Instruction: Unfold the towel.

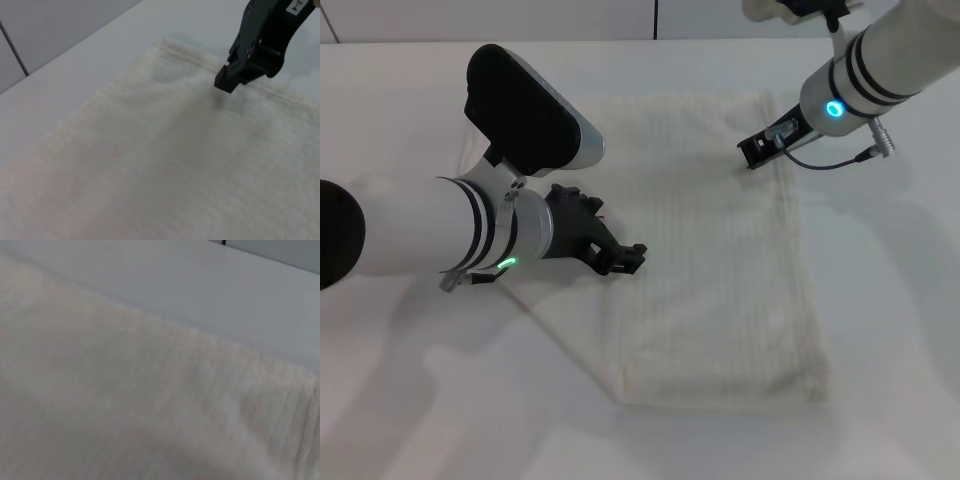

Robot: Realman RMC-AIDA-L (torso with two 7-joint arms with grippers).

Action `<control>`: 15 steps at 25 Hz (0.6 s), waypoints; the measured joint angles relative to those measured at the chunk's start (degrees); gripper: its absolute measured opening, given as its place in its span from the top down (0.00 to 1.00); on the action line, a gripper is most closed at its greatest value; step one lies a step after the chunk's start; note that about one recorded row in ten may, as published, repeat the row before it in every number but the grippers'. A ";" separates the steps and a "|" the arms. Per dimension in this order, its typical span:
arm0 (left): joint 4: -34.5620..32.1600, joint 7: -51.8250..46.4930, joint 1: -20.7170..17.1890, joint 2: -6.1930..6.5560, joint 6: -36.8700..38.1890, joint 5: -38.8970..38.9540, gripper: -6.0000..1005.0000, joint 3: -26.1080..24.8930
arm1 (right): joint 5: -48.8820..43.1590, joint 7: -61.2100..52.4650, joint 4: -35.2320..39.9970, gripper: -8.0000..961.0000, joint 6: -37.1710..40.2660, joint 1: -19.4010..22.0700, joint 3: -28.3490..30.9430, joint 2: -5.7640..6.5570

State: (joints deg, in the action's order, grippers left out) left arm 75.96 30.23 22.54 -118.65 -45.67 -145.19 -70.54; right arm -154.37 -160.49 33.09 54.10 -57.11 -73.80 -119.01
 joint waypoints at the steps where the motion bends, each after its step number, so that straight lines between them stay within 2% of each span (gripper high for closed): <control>1: -0.04 0.00 0.01 0.00 0.13 0.00 0.22 0.07 | 0.01 0.00 -0.21 0.99 -0.13 -0.04 0.00 -0.02; 15: -2.55 0.00 1.12 -0.04 2.23 0.26 0.22 0.61 | -0.10 0.16 -2.27 0.99 -1.03 -0.74 -0.84 -0.08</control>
State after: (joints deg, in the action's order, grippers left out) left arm 73.42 30.23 23.66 -118.69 -43.44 -144.93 -69.93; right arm -154.47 -160.32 30.82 53.07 -57.86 -74.64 -119.09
